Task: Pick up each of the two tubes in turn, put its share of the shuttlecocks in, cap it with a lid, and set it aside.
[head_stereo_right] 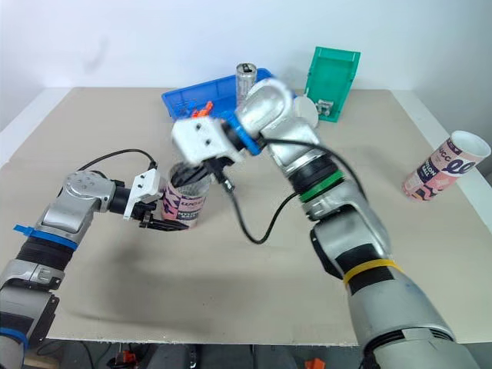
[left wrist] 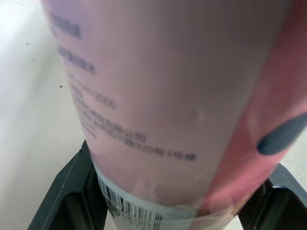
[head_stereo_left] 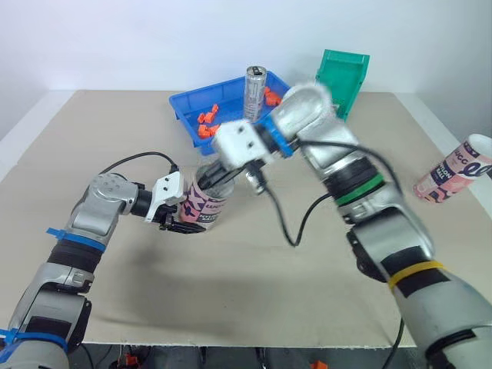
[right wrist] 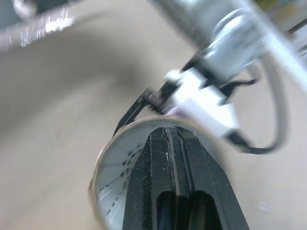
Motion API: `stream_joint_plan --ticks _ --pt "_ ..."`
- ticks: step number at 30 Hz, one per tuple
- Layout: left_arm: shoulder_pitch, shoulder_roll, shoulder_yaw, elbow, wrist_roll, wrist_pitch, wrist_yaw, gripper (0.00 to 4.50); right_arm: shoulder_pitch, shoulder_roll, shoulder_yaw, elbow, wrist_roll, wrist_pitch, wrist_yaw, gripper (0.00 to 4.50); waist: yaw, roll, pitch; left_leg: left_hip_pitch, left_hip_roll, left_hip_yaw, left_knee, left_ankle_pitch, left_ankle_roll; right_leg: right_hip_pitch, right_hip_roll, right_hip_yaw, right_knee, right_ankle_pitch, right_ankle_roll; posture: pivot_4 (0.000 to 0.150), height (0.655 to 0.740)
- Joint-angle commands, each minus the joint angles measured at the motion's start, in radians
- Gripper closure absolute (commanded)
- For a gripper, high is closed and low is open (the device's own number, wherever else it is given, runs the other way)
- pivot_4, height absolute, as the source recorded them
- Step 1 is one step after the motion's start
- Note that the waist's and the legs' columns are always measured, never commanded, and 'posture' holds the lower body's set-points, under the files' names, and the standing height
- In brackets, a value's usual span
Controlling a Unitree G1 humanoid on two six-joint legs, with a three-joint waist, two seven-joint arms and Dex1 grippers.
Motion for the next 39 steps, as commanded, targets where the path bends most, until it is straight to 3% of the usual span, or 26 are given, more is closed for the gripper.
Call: stream_joint_plan --ticks 1,4,11,17,20,25,30,39 --pt "-0.007 0.001 0.015 -0.023 -0.01 0.002 0.014 1.52 -0.013 -0.124 -0.001 -0.106 0.128 0.045 0.045 4.48 0.0 0.0 0.0 0.0 0.0 0.0 0.0 0.0 0.0 0.0 0.0 0.0 0.0 0.0 0.0 0.15 0.74" --pt "0.002 -0.002 0.017 -0.031 -0.018 0.007 0.021 1.52 0.016 -0.248 -0.003 -0.144 0.149 0.054 0.045 4.48 -0.001 0.0 0.0 0.0 -0.001 0.0 -0.002 0.0 0.0 0.0 -0.001 0.0 -0.001 -0.002 0.001 0.15 0.74" --pt "0.042 -0.039 0.057 -0.129 -0.106 0.094 0.057 1.52 0.191 -0.473 -0.173 -0.294 0.192 0.205 0.02 4.48 0.0 -0.001 0.001 0.0 -0.001 0.0 -0.003 0.0 0.0 -0.001 -0.001 0.0 -0.001 -0.003 0.001 0.15 0.74" --pt "0.072 -0.099 0.083 -0.237 -0.208 0.196 0.102 1.52 0.411 -0.657 -0.251 -0.435 0.191 0.354 0.02 2.49 0.003 -0.001 0.001 -0.002 -0.002 0.0 -0.003 0.0 0.0 -0.001 -0.002 -0.001 -0.002 -0.003 0.002 0.15 0.74" --pt "0.097 -0.147 0.065 -0.273 -0.228 0.212 0.133 1.52 0.491 -0.749 -0.242 -0.422 0.169 0.35 0.042 1.05 0.002 -0.001 0.001 -0.001 -0.002 0.002 -0.003 0.0 0.0 -0.001 -0.003 0.0 -0.002 -0.005 0.005 0.15 0.74" --pt "0.167 -0.241 0.008 -0.28 -0.174 0.152 0.225 1.52 0.57 -0.894 -0.155 -0.325 0.125 0.228 0.045 1.05 0.001 -0.001 0.001 0.001 -0.002 0.005 -0.002 0.0 0.0 -0.001 -0.003 0.003 -0.002 -0.004 0.006 0.15 0.74" --pt "0.243 -0.309 -0.03 -0.276 -0.127 0.098 0.315 1.52 0.548 -0.966 -0.051 -0.226 0.124 0.158 0.045 1.05 -0.002 -0.002 0.002 0.002 -0.002 0.009 -0.002 0.0 0.0 -0.001 -0.004 0.006 -0.002 -0.003 0.007 0.15 0.74" --pt "0.355 -0.283 -0.031 -0.383 -0.133 0.13 0.378 1.52 0.609 -1.062 0.026 -0.185 0.156 0.146 0.045 1.05 -0.001 -0.001 0.001 0.003 -0.002 0.009 -0.002 0.0 0.0 -0.001 -0.004 0.006 -0.002 -0.002 0.007 0.15 0.74"
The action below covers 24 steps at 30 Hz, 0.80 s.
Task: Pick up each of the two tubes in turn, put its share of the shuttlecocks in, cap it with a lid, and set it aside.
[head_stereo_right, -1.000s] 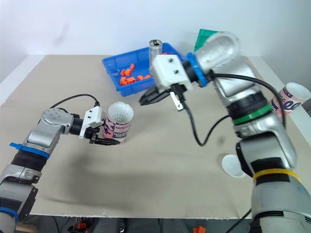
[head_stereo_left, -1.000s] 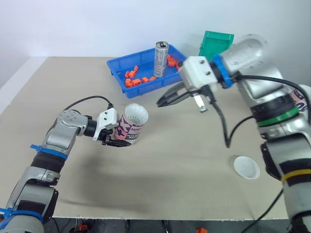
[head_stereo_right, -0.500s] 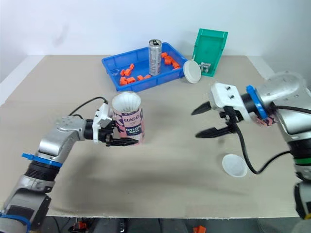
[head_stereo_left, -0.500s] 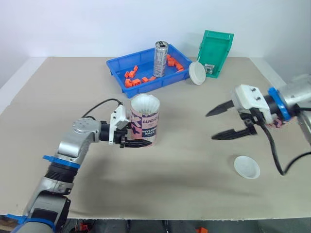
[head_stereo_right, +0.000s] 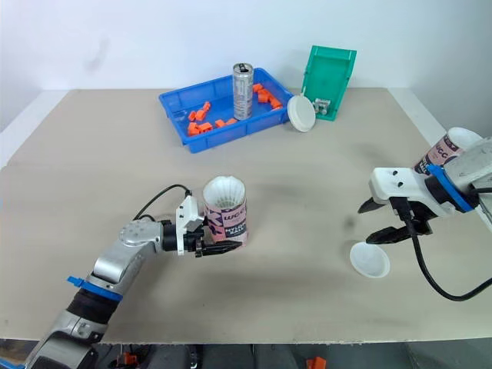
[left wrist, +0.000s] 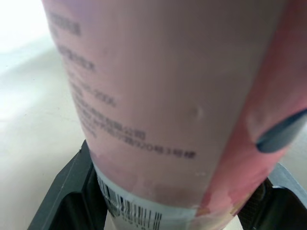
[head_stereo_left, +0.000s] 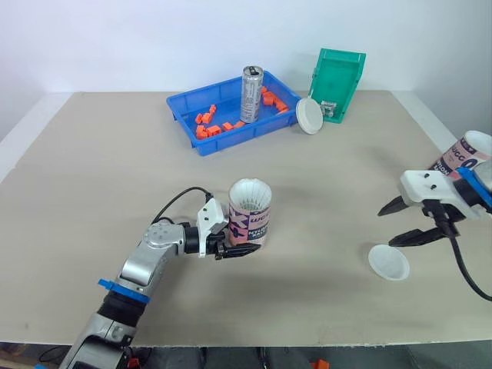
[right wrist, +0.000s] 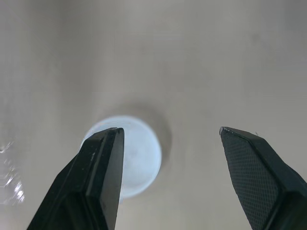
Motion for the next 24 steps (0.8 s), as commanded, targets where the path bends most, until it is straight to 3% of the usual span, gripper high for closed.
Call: stream_joint_plan --ticks 1,15,22,23,24 --pt "0.032 0.028 0.004 -0.051 -0.005 0.026 0.013 1.52 0.024 -0.041 -0.01 0.001 0.022 -0.005 0.041 1.05 0.0 0.0 0.0 0.0 0.0 0.0 0.0 0.0 0.0 0.0 0.0 0.0 0.0 0.0 0.0 0.15 0.74" --pt "0.03 0.049 -0.02 -0.063 0.02 0.03 0.044 1.52 0.124 0.16 -0.106 0.069 -0.134 0.059 0.024 1.05 0.0 0.001 -0.001 0.002 0.0 0.001 0.002 0.0 0.0 0.002 0.0 0.0 0.0 0.001 0.001 0.15 0.74" --pt "0.017 0.047 -0.022 -0.053 0.027 0.025 0.041 1.52 0.121 0.169 -0.076 0.104 -0.192 0.023 0.041 1.05 0.0 0.001 -0.001 0.002 0.0 0.0 0.003 0.0 0.0 0.003 0.0 0.001 0.0 0.003 0.002 0.15 0.74" --pt "0.014 0.047 -0.021 -0.049 0.028 0.024 0.041 1.52 0.114 0.171 -0.068 0.111 -0.197 0.017 0.041 1.55 0.0 0.001 -0.001 0.002 0.0 0.0 0.004 0.0 0.0 0.003 0.0 0.001 0.0 0.003 0.002 0.15 0.74" --pt "0.01 0.046 -0.021 -0.044 0.029 0.023 0.041 1.52 0.107 0.173 -0.061 0.118 -0.201 0.013 0.041 1.72 0.0 0.001 -0.001 0.002 0.0 0.0 0.004 0.0 0.0 0.004 0.0 0.001 0.0 0.003 0.002 0.15 0.74"
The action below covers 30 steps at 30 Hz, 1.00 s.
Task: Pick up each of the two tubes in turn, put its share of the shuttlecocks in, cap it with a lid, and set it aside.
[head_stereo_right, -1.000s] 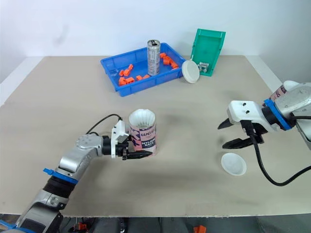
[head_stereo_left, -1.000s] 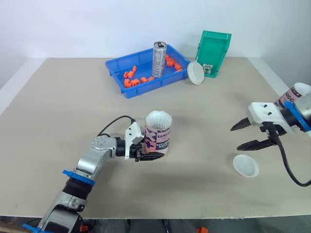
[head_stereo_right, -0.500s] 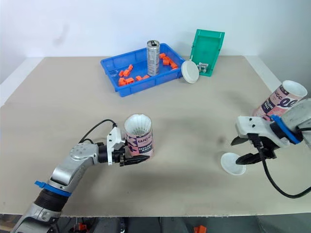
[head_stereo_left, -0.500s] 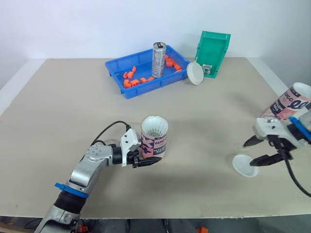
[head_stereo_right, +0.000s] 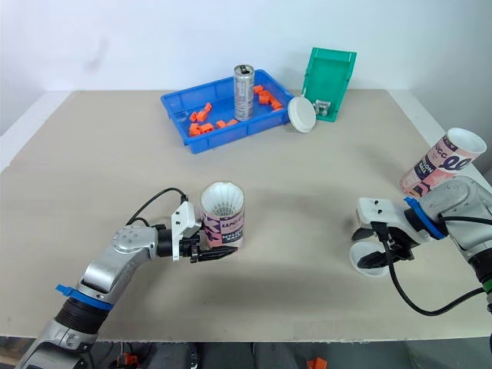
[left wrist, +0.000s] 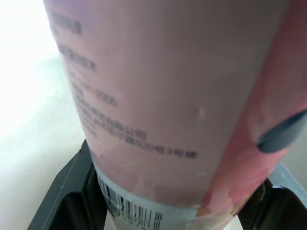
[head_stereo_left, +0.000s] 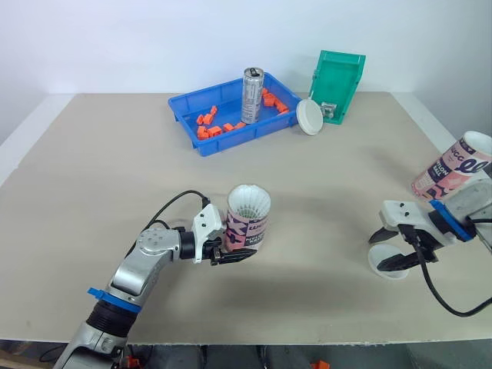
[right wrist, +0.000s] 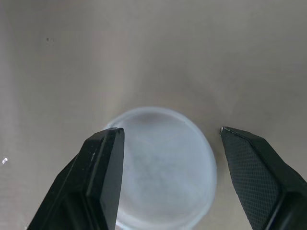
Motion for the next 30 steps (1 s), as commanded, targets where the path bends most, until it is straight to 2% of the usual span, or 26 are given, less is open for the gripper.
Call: stream_joint_plan --ticks 1,2,3,5,6,15,20,26,30 --pt "-0.014 0.003 -0.003 0.025 0.01 -0.01 0.005 1.52 -0.036 -0.006 0.012 0.034 -0.035 -0.022 0.04 2.19 0.0 0.0 0.0 0.0 0.0 0.0 0.0 0.0 0.0 0.0 0.0 0.0 0.0 0.0 0.0 0.15 0.74" --pt "-0.016 0.002 -0.003 0.029 0.01 -0.011 0.006 1.52 -0.048 -0.001 0.019 0.044 -0.045 -0.032 0.04 2.92 0.0 0.0 0.0 0.0 0.0 0.0 0.0 0.0 0.0 0.0 0.0 0.0 0.0 0.0 0.0 0.15 0.74" --pt "-0.015 0.003 -0.004 0.029 0.01 -0.012 0.006 1.52 -0.062 0.006 0.025 0.054 -0.054 -0.033 0.04 3.18 0.0 0.0 0.0 0.0 0.0 0.0 0.0 0.0 0.0 0.0 0.0 0.0 0.0 0.0 0.0 0.15 0.74" --pt "-0.014 0.004 -0.004 0.028 0.01 -0.013 0.006 1.52 -0.083 0.006 0.043 0.065 -0.058 -0.044 0.04 4.16 0.0 0.0 0.0 0.0 0.0 0.0 0.0 0.0 0.0 0.0 0.0 0.0 0.0 0.001 -0.001 0.15 0.74" --pt "-0.015 0.003 -0.004 0.029 0.01 -0.014 0.007 1.52 -0.091 0.007 0.048 0.071 -0.06 -0.049 0.04 4.45 0.0 0.0 0.0 0.0 0.0 0.0 0.0 0.0 0.0 0.0 0.0 0.0 0.0 0.001 -0.001 0.15 0.74" --pt "-0.026 0.002 0.001 0.044 0.01 -0.018 0.007 1.52 -0.102 -0.018 0.034 0.031 -0.03 -0.055 0.04 4.45 0.0 0.0 0.0 0.0 0.0 0.0 0.0 0.001 -0.001 0.0 0.0 0.001 0.0 0.001 0.0 0.15 0.74" --pt "-0.044 0.003 -0.011 0.075 0.012 -0.009 -0.01 1.52 -0.198 0.008 -0.037 -0.065 0.046 0.047 0.04 4.45 -0.001 0.0 0.0 0.0 0.0 0.001 0.0 0.002 -0.002 -0.001 0.0 0.001 0.0 0.003 0.0 0.15 0.74" --pt "-0.075 0.012 -0.045 0.135 0.025 -0.006 -0.067 1.52 -0.398 0.116 -0.096 -0.271 0.249 0.259 0.04 4.45 -0.002 0.001 0.0 0.001 0.0 0.001 0.0 0.003 -0.001 0.0 0.001 0.001 0.0 0.002 -0.004 0.15 0.74" --pt "-0.122 0.01 -0.061 0.16 0.015 0.008 -0.115 1.52 -0.495 0.227 -0.089 -0.366 0.295 0.32 0.04 4.45 0.006 0.0 0.0 -0.001 0.0 -0.001 0.0 0.004 -0.001 0.0 0.001 0.0 -0.001 0.002 -0.004 0.15 0.74"
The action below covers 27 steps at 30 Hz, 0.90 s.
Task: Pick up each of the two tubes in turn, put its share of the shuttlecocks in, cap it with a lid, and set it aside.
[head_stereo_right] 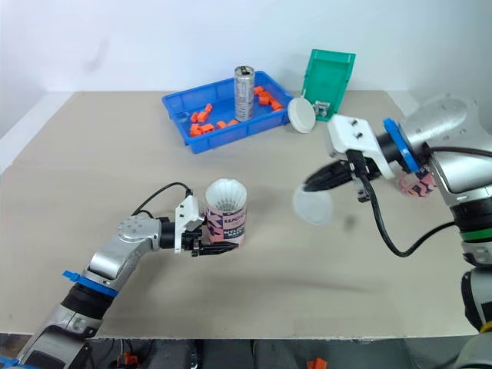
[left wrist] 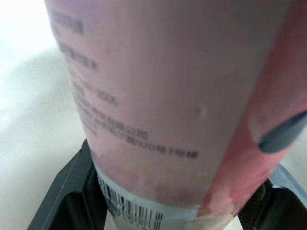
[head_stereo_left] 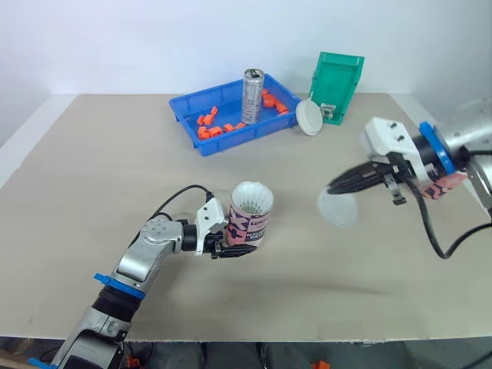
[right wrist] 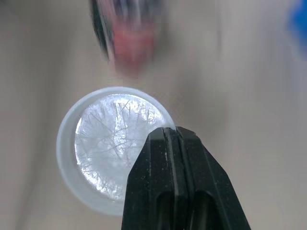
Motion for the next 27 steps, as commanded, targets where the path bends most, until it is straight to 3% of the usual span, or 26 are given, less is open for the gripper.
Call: stream_joint_plan --ticks 1,5,12,27 --pt "-0.026 0.01 -0.039 0.038 0.009 0.034 -0.054 1.52 -0.089 0.086 -0.013 -0.064 0.034 0.038 0.039 4.45 0.003 0.0 0.0 -0.001 0.0 0.0 0.0 0.0 0.0 0.0 0.0 0.0 0.0 0.0 0.002 0.15 0.74" --pt "-0.061 0.021 -0.059 0.064 0.019 0.041 -0.106 1.52 -0.175 0.206 0.033 -0.022 -0.016 -0.014 0.038 4.45 0.002 0.0 0.0 -0.003 0.0 0.0 -0.001 0.0 0.0 -0.002 0.0 -0.001 -0.001 0.002 0.005 0.15 0.74" --pt "-0.09 0.046 -0.077 0.103 0.056 0.0 -0.14 1.52 -0.276 0.289 0.102 0.085 -0.036 -0.119 0.039 4.45 0.008 0.0 0.0 -0.004 0.0 -0.002 -0.002 -0.001 -0.001 -0.002 -0.001 -0.003 -0.001 0.0 0.004 0.15 0.74" --pt "-0.096 0.037 -0.069 0.143 0.066 -0.05 -0.126 1.52 -0.333 0.277 0.211 0.112 0.002 -0.214 0.039 4.45 0.003 0.0 0.0 -0.003 0.001 -0.002 -0.002 -0.001 -0.001 -0.002 0.0 -0.004 0.0 0.0 0.002 0.15 0.74"
